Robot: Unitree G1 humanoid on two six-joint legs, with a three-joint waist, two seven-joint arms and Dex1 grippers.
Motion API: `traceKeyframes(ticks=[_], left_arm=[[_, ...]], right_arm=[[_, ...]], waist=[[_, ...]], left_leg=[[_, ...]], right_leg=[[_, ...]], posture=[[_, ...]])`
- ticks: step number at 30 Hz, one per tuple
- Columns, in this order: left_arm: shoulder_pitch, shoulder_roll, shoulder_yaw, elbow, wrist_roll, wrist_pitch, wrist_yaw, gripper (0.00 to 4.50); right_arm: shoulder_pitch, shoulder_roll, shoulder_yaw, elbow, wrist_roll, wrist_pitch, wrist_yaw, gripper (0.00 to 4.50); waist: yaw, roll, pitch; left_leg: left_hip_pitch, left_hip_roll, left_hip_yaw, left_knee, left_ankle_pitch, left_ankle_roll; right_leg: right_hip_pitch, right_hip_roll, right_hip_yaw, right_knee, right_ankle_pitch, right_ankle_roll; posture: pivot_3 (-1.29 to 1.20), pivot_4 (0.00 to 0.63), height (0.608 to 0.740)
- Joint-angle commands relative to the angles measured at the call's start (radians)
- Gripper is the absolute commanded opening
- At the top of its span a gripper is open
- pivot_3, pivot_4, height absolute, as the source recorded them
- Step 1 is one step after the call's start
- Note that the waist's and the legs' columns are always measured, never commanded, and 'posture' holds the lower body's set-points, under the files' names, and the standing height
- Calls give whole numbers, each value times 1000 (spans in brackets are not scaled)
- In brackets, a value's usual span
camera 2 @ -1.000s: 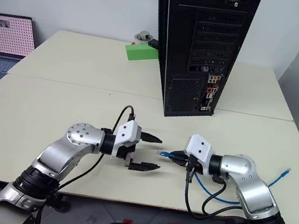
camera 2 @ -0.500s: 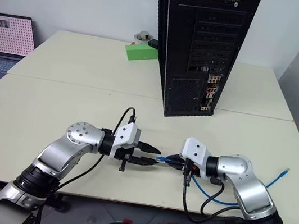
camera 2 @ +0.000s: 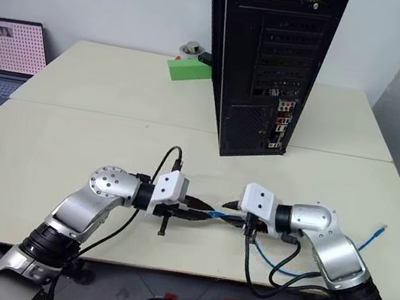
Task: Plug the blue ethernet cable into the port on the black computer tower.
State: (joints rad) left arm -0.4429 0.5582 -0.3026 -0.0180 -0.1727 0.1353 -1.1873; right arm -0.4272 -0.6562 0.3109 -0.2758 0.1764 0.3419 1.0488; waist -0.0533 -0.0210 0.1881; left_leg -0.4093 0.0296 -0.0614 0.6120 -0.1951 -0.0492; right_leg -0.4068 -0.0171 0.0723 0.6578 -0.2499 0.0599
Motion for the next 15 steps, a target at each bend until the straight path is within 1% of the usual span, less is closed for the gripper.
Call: traceKeyframes(ticks=[1, 2, 3, 4, 6, 7, 8, 9, 11, 15], left_arm=[[16, -10, 0, 2, 43, -127, 32, 272], [26, -20, 6, 12, 65, -191, 62, 272], [32, -28, 10, 20, 81, -239, 84, 272], [40, -38, 18, 39, 117, -338, 130, 272], [46, -45, 22, 83, 197, -531, 213, 272], [45, -46, 23, 108, 232, -619, 250, 272], [43, -46, 22, 129, 252, -675, 273, 272], [39, -43, 24, 157, 297, -771, 320, 272], [31, -39, 34, 210, 385, -940, 417, 272], [20, -30, 45, 272, 498, -1131, 551, 272]], right_arm=[[-14, -54, -53, -38, 23, -7, 45, 2135], [2, -73, -80, -64, 61, 34, 55, 2483], [13, -86, -99, -82, 89, 65, 62, 2601], [36, -88, -137, -110, 152, 139, 52, 2951], [72, -72, -194, -148, 249, 249, 16, 3377], [84, -59, -213, -161, 282, 292, -8, 3722], [89, -52, -223, -170, 299, 317, -24, 3823], [95, -30, -238, -177, 331, 360, -53, 3906], [100, 29, -269, -174, 393, 440, -124, 3906], [102, 83, -289, -180, 465, 528, -183, 3906]], waist=[[2, 0, 0], [3, 0, 0], [4, 0, 0], [6, 0, 0], [11, 0, 0], [12, 0, 0], [13, 0, 0], [13, 0, 0], [14, 0, 0], [21, -1, -1]], left_leg=[[0, 0, 0, 0, 0, 0], [0, 0, 0, 0, 0, 0], [0, 0, 0, 0, 0, 0], [0, 0, 0, 0, 0, 0], [0, 0, 0, 0, 0, 0], [0, 0, 0, 0, 0, 0], [0, 0, -1, 0, 0, 0], [0, 0, 0, 0, 0, 0], [0, 0, 0, 1, 0, 0], [0, 0, 0, 1, 0, 0]], right_leg=[[0, 0, 0, 0, 0, 0], [0, 0, 0, 0, 0, 0], [0, 0, 0, 0, 0, 0], [0, 0, 0, 0, 0, 0], [0, 0, 0, 0, 0, 0], [0, 0, 0, 0, 0, 0], [0, 0, 0, 0, 0, 0], [0, 0, 0, 0, 0, 0], [0, 0, 0, 1, 0, 0], [0, -1, 0, 1, 1, 0]], posture=[[0, 150, 740], [0, 150, 740], [0, 150, 740], [0, 150, 740], [0, 150, 740], [0, 150, 740], [0, 150, 740], [0, 150, 740], [0, 150, 740], [0, 150, 740]])
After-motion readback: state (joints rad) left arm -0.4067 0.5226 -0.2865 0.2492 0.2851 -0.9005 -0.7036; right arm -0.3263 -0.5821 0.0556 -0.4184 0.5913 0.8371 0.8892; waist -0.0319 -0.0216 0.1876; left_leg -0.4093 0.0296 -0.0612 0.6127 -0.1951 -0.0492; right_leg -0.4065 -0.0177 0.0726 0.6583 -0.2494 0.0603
